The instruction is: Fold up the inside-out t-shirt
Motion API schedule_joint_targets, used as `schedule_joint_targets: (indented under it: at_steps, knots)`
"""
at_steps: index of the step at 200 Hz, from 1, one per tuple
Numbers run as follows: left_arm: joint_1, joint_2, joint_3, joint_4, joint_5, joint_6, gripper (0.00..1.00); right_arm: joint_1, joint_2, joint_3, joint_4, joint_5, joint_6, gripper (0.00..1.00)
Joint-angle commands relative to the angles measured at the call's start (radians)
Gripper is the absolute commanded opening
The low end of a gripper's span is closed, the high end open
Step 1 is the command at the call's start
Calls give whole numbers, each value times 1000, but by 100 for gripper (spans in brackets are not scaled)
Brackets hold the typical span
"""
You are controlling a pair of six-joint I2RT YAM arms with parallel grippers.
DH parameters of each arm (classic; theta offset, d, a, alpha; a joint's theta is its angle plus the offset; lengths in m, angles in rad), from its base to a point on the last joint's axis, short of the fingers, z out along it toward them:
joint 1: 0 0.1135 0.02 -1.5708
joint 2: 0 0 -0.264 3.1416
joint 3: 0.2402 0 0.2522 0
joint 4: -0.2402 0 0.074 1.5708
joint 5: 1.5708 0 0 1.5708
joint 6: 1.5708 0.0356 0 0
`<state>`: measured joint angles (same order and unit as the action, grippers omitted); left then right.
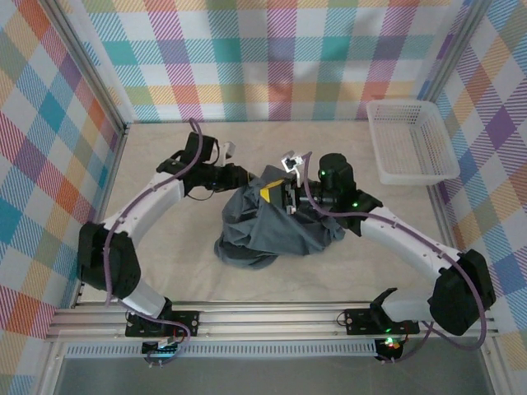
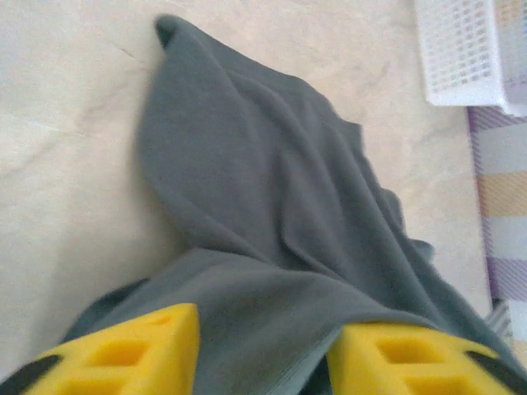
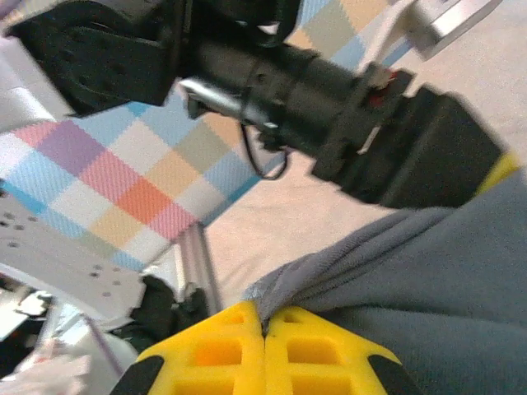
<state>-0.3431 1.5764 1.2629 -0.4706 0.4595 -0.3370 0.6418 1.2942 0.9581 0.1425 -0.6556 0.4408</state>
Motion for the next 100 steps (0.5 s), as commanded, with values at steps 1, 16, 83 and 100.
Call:
schedule_joint_targets:
  at_steps: [1,16,83,100]
  knots:
    - [10,-132,-1,2,-73,64,56,-6,-4,-8,57,-63,109,0]
    - [-9,-243,-48,-53,-153,100,60,-18,-1,-15,57,-58,116,0]
    - [-304,-507,-390,149,-375,8,31,-34,52,62,-9,-94,117,0]
    - [-357,-477,-426,271,-383,56,39,-34,57,79,-25,-105,113,0]
